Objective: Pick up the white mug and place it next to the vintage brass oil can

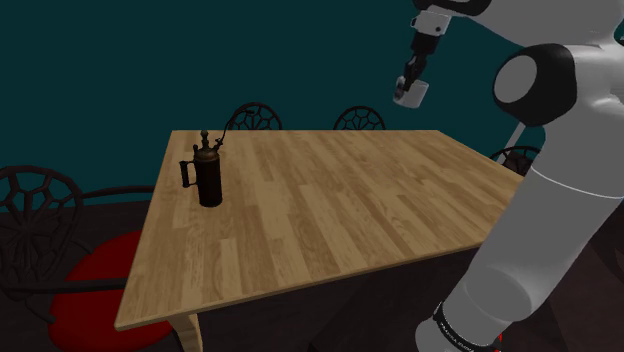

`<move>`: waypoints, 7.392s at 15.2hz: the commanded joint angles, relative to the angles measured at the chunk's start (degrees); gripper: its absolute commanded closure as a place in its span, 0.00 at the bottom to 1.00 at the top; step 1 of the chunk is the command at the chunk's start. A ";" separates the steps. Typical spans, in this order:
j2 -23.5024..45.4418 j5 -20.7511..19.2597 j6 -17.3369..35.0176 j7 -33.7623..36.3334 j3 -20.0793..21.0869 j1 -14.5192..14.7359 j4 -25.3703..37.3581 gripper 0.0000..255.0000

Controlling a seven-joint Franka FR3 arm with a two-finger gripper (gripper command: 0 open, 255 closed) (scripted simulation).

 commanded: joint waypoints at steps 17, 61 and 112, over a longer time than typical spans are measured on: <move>-7.49 -5.44 -4.16 17.09 8.55 9.58 -2.63 1.00; 5.47 -7.54 -0.95 60.28 30.53 30.72 4.16 1.00; 5.66 -8.61 38.88 63.73 30.30 30.44 -35.61 1.00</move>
